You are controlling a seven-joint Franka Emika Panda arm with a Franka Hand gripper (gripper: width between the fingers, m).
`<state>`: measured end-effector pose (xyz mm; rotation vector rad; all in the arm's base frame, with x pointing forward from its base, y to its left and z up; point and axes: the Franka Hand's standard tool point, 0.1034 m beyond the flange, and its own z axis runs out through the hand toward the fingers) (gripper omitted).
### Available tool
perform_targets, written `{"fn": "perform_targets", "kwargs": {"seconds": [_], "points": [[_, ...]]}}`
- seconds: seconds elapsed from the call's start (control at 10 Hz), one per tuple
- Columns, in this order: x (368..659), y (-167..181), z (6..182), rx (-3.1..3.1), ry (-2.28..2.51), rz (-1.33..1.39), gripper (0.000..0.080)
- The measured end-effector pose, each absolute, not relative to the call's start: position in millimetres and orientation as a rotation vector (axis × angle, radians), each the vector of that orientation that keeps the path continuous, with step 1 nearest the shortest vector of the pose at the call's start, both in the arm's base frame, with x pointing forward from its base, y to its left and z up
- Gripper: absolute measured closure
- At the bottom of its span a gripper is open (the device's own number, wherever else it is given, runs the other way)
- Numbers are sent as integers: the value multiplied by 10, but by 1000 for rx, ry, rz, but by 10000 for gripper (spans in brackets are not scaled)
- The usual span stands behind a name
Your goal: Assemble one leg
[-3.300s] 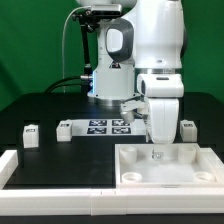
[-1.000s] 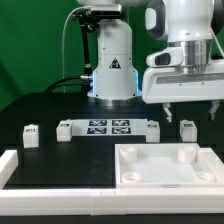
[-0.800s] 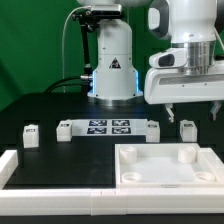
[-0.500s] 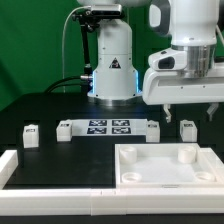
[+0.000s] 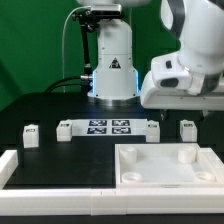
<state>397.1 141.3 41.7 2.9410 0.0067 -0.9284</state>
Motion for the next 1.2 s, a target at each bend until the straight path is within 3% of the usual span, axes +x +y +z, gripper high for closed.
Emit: {"fn": "perform_targets", "kwargs": {"seconds": [0.6, 1.2], "points": [[3667, 1568, 218, 2894, -36, -1029, 150], [3628, 1549, 197, 2850, -35, -1117, 150]]}}
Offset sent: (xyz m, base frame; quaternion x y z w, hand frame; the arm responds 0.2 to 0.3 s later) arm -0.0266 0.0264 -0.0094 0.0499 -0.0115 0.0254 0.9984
